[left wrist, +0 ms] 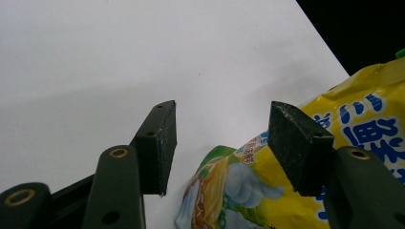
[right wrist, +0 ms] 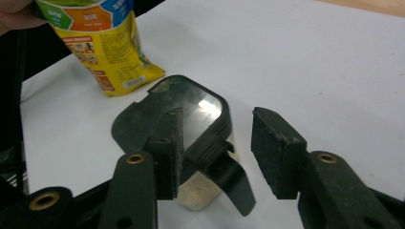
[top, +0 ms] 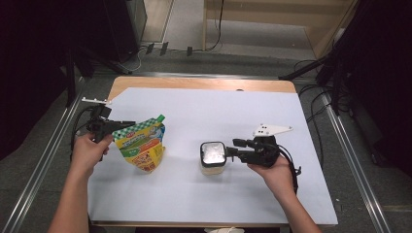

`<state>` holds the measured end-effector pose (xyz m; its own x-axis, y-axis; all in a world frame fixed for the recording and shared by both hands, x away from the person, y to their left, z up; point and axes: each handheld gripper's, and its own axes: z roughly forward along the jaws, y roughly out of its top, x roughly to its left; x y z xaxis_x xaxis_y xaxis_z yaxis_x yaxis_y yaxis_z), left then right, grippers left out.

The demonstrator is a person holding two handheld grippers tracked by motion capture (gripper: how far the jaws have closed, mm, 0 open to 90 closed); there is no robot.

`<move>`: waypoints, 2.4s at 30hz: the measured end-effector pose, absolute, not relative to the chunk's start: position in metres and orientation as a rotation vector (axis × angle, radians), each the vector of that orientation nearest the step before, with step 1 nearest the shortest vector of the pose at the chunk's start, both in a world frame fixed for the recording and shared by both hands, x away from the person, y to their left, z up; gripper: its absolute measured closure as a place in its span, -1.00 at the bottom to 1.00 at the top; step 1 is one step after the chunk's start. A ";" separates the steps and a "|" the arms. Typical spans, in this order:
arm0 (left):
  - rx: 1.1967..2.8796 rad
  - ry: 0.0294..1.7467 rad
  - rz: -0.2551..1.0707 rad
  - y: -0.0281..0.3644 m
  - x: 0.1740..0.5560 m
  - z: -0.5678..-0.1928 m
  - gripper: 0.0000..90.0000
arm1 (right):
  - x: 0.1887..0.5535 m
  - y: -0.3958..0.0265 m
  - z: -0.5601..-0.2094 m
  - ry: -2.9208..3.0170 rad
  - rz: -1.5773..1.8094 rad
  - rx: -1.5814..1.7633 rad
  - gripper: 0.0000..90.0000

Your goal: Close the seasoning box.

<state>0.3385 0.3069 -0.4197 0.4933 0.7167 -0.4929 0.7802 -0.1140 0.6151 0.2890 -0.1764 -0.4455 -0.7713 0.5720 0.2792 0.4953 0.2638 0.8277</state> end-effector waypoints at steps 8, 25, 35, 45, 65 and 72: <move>1.861 1.249 -0.090 0.309 0.336 -0.422 -0.02 | 0.293 -0.187 -0.447 2.377 1.541 1.054 0.10; 1.870 1.249 -0.085 0.306 0.337 -0.423 -0.02 | 0.308 -0.224 -0.460 2.272 1.469 1.170 -0.05; 1.870 1.250 -0.085 0.306 0.337 -0.424 -0.02 | 0.316 -0.239 -0.469 2.223 1.428 1.230 -0.21; 1.872 1.255 -0.087 0.307 0.337 -0.426 -0.02 | 0.322 -0.249 -0.479 2.188 1.349 1.255 -0.32; 1.898 1.254 -0.098 0.307 0.339 -0.431 -0.03 | 0.328 -0.247 -0.490 2.216 1.298 1.296 -0.41; 1.903 1.255 -0.103 0.306 0.340 -0.431 -0.05 | 0.328 -0.247 -0.491 2.220 1.294 1.294 -0.41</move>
